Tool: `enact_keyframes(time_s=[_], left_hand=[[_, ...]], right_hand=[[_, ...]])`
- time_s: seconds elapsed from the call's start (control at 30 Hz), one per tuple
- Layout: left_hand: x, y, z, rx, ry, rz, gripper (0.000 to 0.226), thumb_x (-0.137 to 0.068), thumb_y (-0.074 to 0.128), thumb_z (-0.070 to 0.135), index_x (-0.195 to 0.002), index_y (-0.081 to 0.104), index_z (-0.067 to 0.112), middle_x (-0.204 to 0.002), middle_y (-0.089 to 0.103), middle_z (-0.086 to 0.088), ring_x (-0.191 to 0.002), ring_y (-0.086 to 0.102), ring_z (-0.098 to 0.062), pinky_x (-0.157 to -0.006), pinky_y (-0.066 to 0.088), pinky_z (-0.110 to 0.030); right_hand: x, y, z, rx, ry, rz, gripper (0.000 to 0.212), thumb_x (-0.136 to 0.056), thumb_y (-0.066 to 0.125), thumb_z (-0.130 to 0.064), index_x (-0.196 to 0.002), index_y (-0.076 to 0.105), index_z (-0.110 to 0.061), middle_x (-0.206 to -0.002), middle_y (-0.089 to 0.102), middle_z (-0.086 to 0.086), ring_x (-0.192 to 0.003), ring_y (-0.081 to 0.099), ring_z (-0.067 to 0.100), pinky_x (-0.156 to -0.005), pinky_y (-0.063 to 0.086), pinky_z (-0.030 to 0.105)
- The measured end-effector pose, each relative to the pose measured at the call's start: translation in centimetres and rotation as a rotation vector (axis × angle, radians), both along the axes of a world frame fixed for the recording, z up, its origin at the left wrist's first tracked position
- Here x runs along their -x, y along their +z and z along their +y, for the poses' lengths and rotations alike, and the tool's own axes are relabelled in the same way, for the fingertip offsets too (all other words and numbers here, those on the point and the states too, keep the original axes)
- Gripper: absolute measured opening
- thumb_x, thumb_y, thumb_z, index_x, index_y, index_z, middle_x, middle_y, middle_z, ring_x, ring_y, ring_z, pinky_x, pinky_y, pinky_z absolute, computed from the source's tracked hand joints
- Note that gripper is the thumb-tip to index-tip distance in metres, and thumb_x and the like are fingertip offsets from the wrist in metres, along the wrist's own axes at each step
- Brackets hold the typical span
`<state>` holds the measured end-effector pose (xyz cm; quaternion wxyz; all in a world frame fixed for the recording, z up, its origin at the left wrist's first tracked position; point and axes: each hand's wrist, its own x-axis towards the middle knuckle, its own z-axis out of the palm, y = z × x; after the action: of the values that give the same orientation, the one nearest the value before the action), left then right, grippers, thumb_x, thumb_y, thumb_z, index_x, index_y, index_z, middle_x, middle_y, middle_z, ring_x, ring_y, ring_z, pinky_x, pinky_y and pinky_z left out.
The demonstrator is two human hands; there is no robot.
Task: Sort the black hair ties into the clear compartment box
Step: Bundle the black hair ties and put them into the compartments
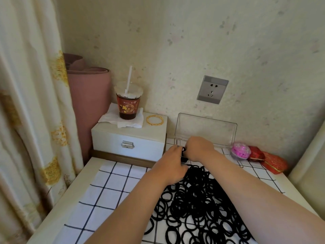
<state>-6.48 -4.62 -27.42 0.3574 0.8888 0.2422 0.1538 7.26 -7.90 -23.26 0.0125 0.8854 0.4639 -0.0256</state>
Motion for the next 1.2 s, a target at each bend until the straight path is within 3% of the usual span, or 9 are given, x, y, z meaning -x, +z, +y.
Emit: enact_keyframes(time_s=[0.13,0.2,0.27,0.4,0.5,0.67,0.9,1.07,1.2], left_hand=[[0.3,-0.4,0.2,-0.108,-0.045,0.065,0.055,-0.092,0.056,0.025,-0.144,0.041,0.012,-0.155,0.026,-0.001,-0.139,0.033,-0.022,-0.108,0.038,-0.036],[0.3,-0.5,0.2,-0.135,-0.04,0.062,0.055,-0.093,0.055,0.024,-0.144,0.041,0.013,-0.154,0.026,0.0,-0.139,0.033,-0.021,-0.106,0.039,-0.035],[0.2,-0.4,0.1,-0.147,-0.037,0.058,0.055,-0.093,0.055,0.023,-0.145,0.041,0.013,-0.154,0.026,-0.001,-0.14,0.032,-0.022,-0.107,0.039,-0.036],[0.2,-0.5,0.2,-0.14,-0.036,0.047,0.062,-0.091,0.055,0.024,-0.15,0.035,0.018,-0.158,0.023,0.001,-0.143,0.029,-0.021,-0.112,0.037,-0.039],[0.3,-0.7,0.4,-0.147,-0.046,0.051,0.064,-0.092,0.057,0.023,-0.151,0.033,0.019,-0.161,0.02,0.003,-0.146,0.025,-0.018,-0.115,0.033,-0.038],[0.6,-1.0,0.6,-0.17,-0.051,0.056,0.073,-0.094,0.057,0.024,-0.156,0.02,0.024,-0.164,0.01,0.004,-0.15,0.017,-0.016,-0.12,0.025,-0.036],[1.2,0.4,-0.7,-0.347,-0.012,-0.095,0.05,-0.095,0.055,0.017,-0.144,0.043,0.02,-0.14,0.041,0.004,-0.13,0.04,-0.011,-0.105,0.041,-0.028],[1.7,1.3,-2.6,-0.379,-0.018,-0.08,0.025,-0.094,0.054,0.017,-0.117,0.06,0.023,-0.11,0.055,0.006,-0.103,0.052,-0.012,-0.088,0.05,-0.034],[1.9,0.0,-3.3,-0.407,-0.138,0.183,0.043,-0.095,0.057,0.028,-0.137,0.053,0.024,-0.128,0.054,0.002,-0.121,0.045,-0.016,-0.1,0.045,-0.038]], right_hand=[[-0.6,0.4,0.1,0.126,0.058,0.11,0.024,-0.091,0.052,-0.02,-0.077,0.063,-0.004,-0.077,0.061,0.004,-0.073,0.057,0.022,-0.059,0.042,0.028],[-1.3,0.9,-0.6,0.088,0.097,0.19,0.029,-0.093,0.051,-0.02,-0.111,0.069,-0.007,-0.114,0.067,0.009,-0.103,0.062,0.025,-0.084,0.049,0.034],[-1.3,1.5,-1.8,-0.028,0.118,0.215,0.044,-0.095,0.051,-0.018,-0.138,0.057,-0.013,-0.146,0.05,0.007,-0.132,0.048,0.025,-0.108,0.039,0.034],[-0.1,0.7,-3.8,-0.031,0.281,0.001,0.043,-0.096,0.041,-0.027,-0.134,0.061,-0.024,-0.15,0.046,0.0,-0.138,0.038,0.023,-0.112,0.026,0.039],[0.8,-0.7,-4.7,0.092,0.316,-0.079,0.05,-0.098,0.032,-0.037,-0.143,0.051,-0.029,-0.165,0.017,0.001,-0.152,0.003,0.021,-0.121,-0.006,0.05],[0.4,-0.4,-4.9,-0.021,0.269,0.073,0.052,-0.096,0.04,-0.037,-0.148,0.042,-0.033,-0.166,0.005,0.004,-0.153,-0.007,0.021,-0.122,-0.008,0.049],[-0.2,1.8,-8.3,-0.383,0.221,0.195,0.032,-0.095,0.051,-0.017,-0.118,0.068,-0.031,-0.123,0.062,-0.01,-0.1,0.06,0.01,-0.093,0.048,0.03],[0.3,0.6,-10.5,-0.282,0.273,0.022,0.029,-0.094,0.05,-0.021,-0.107,0.072,-0.034,-0.11,0.071,-0.012,-0.102,0.065,0.013,-0.081,0.049,0.027],[0.6,-0.6,-10.9,-0.158,0.337,-0.154,0.027,-0.098,0.042,-0.028,-0.106,0.067,-0.024,-0.101,0.067,-0.002,-0.092,0.064,0.023,-0.068,0.047,0.032]])
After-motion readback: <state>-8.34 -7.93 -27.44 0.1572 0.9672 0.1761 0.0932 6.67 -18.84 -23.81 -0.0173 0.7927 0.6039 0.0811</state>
